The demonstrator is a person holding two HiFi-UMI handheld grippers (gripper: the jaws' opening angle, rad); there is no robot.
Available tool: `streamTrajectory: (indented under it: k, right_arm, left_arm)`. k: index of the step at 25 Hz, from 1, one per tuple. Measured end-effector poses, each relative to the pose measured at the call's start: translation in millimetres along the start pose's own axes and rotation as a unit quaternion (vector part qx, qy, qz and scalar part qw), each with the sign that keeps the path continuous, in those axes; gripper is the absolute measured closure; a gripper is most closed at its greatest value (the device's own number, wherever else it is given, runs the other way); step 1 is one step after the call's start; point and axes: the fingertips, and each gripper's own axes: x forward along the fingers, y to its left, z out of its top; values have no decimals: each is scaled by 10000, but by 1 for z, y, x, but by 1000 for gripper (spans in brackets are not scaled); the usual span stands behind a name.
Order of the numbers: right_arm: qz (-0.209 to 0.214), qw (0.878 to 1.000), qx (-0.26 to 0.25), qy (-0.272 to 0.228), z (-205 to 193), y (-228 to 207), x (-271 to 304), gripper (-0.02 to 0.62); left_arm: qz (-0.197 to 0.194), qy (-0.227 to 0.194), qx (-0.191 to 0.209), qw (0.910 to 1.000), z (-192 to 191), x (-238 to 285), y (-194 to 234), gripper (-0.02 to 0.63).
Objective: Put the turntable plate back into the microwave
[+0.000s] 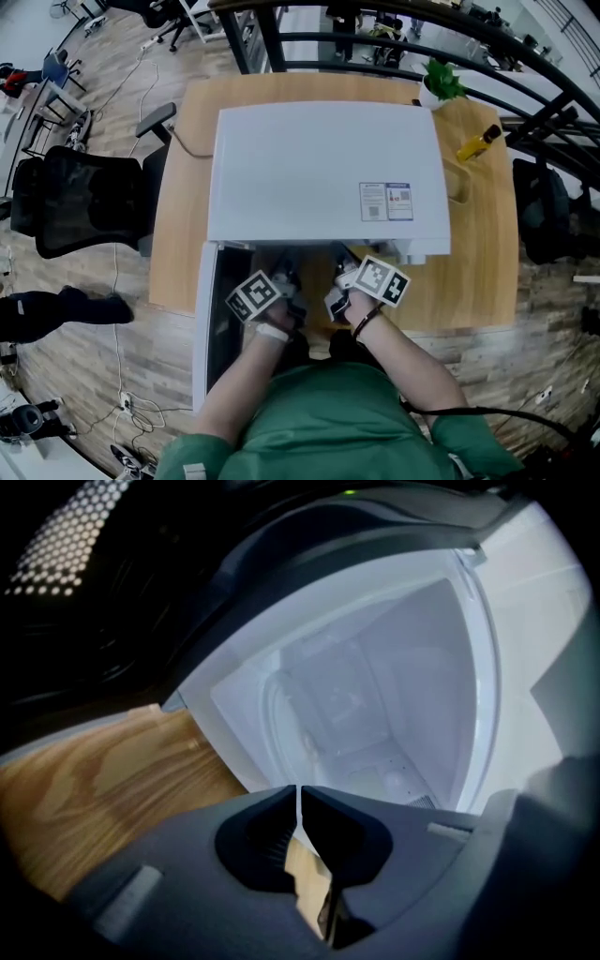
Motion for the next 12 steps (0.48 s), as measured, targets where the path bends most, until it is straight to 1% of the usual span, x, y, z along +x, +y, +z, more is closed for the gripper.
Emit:
streamTrajectory:
  k: [4,7,9,11,12]
  right_arm:
    - [186,9977,-617,205,-9,11,-18,574]
    - [413,9921,-1139,322,-12,25,-37,574]
    - [615,9842,-1632,321,-10,42,-52,574]
    - [794,9717,-2210,250,-8,61,-67,574]
    - [875,9638,-2511,177,-5,69,-75,575]
  left_arm:
    - [-167,276,371,9988,-17,-8,-19,591]
    - [-318,467,675,9961,-32,-18,-37,591]
    - [-427,492,959,9933,-37,-26,-52,591]
    - [-498,441,1401,9879,-37,-36,-69,591]
    - [-525,404,1663,9839,-37,-40,-78,591]
